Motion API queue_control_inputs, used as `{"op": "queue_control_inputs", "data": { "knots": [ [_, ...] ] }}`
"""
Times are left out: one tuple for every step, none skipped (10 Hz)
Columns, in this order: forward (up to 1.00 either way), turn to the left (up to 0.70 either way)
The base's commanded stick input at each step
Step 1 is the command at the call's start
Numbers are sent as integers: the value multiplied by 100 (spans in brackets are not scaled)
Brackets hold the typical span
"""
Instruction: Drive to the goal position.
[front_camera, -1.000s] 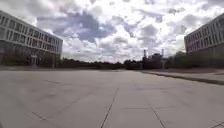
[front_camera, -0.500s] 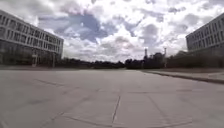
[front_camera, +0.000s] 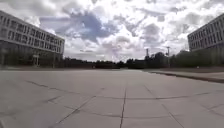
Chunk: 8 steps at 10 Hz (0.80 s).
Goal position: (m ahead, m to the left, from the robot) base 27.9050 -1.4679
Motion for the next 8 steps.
{"op": "queue_control_inputs", "data": {
  "knots": [
    [100, -9],
    [100, -10],
    [100, -10],
    [100, -10],
    [100, -10],
    [100, -10],
    [100, -10],
    [100, -10]
  ]
}}
